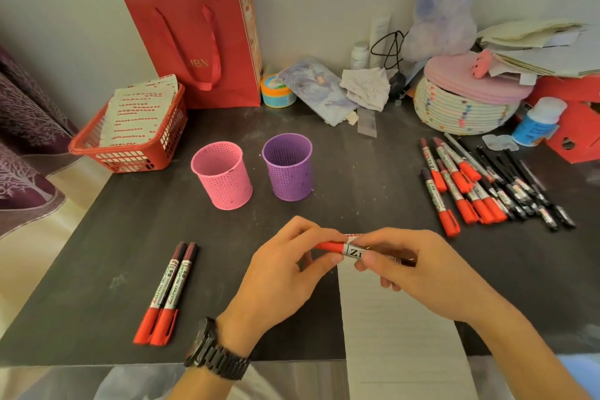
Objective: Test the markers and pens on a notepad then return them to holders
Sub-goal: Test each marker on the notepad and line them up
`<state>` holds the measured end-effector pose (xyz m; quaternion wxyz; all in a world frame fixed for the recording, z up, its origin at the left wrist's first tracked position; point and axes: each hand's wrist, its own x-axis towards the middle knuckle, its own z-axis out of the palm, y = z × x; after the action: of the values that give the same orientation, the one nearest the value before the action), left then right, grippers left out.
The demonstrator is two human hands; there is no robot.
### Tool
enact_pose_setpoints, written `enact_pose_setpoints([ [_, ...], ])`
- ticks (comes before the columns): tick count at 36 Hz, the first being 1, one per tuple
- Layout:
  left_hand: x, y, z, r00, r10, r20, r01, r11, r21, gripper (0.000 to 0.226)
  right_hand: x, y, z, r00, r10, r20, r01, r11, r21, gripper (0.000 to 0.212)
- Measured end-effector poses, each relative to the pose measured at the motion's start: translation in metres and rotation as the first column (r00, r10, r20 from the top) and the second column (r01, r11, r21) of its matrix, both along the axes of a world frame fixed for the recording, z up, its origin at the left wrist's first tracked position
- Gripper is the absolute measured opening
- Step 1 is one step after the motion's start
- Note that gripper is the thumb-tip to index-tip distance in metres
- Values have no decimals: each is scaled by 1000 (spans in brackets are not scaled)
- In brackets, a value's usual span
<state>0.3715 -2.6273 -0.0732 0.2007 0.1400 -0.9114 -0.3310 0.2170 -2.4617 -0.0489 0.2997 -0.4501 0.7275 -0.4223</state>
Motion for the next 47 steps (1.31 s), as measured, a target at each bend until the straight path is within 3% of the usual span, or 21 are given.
enact_pose_setpoints([
  [3, -1, 3, 12, 999, -26, -29, 23, 997, -79, 27, 12, 4, 4, 998, -61, -17, 60, 996, -62, 24],
  [5, 0, 4, 20, 995, -47, -90, 42, 998, -54, 38, 18, 7, 7, 996, -83, 30, 86, 991, -104, 29],
  [6, 1, 4, 24, 991, -61, -123, 62, 998, 6, 54, 20, 9, 7, 994, -89, 57, 96, 987, -129, 31],
  [8, 1, 6, 33, 973, -93, -212, 151, 949, 276, 81, 26, 13, 7, 988, -102, 115, 121, 977, -177, 34],
  [9, 1, 8, 38, 955, -92, -282, 215, 870, 444, 82, 31, 14, 7, 983, -109, 148, 137, 971, -196, 35],
  [11, -1, 10, 46, 909, -1, -417, 326, 624, 710, 70, 40, 16, 4, 965, -117, 236, 172, 959, -227, 36],
  [13, -4, 13, 51, 884, 141, -447, 367, 383, 847, 57, 51, 17, 2, 947, -120, 299, 198, 948, -247, 32],
  [15, -9, 20, 56, 874, 237, -424, 379, 212, 901, 50, 62, 16, -2, 933, -127, 336, 220, 942, -253, 24],
  [19, -19, 31, 58, 844, 285, -454, 460, 48, 886, 28, 79, 15, -9, 894, -196, 403, 305, 925, -227, 13],
  [22, -22, 35, 55, 847, 276, -455, 485, -48, 873, 36, 88, 16, -13, 868, -246, 432, 369, 900, -231, 16],
  [34, -24, 55, 40, 891, 421, -173, 246, -124, 961, 48, 115, 21, -20, 808, -451, 378, 558, 793, -245, 4],
  [38, -24, 57, 40, 893, 428, -141, 196, -86, 977, 49, 119, 22, -21, 807, -473, 354, 572, 775, -270, 4],
  [43, -24, 59, 37, 895, 431, -120, 149, -33, 988, 50, 124, 20, -21, 799, -510, 319, 596, 745, -299, 18],
  [47, -22, 55, 34, 902, 421, -97, 114, -15, 993, 50, 125, 18, -26, 807, -489, 329, 580, 763, -288, 15],
])
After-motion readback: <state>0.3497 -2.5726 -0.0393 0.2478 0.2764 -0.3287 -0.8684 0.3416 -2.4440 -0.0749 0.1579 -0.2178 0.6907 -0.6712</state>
